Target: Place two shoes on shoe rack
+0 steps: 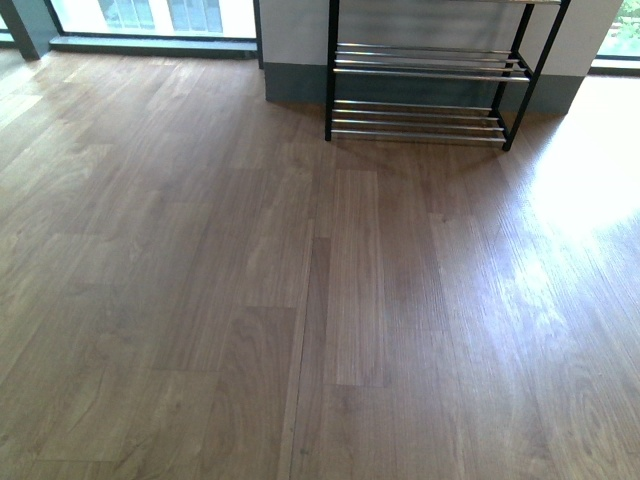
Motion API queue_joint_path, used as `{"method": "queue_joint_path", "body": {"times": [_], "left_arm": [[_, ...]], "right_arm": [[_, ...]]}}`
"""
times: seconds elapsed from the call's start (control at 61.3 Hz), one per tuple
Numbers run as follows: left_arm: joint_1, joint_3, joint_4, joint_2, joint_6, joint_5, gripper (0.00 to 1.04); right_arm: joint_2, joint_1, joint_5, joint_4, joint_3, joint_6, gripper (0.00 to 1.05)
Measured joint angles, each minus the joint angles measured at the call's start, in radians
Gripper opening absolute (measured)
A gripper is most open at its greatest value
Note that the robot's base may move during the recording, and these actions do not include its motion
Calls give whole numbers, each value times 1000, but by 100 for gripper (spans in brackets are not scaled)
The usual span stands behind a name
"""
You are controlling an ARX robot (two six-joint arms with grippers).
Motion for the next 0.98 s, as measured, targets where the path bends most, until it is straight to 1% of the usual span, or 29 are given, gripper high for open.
{"method": "queue_joint_path", "body": {"times": [0.978], "left_arm": [[0, 0, 0, 0, 0, 1, 95]], "right_arm": [[0, 0, 2, 0, 0, 0, 96]]}}
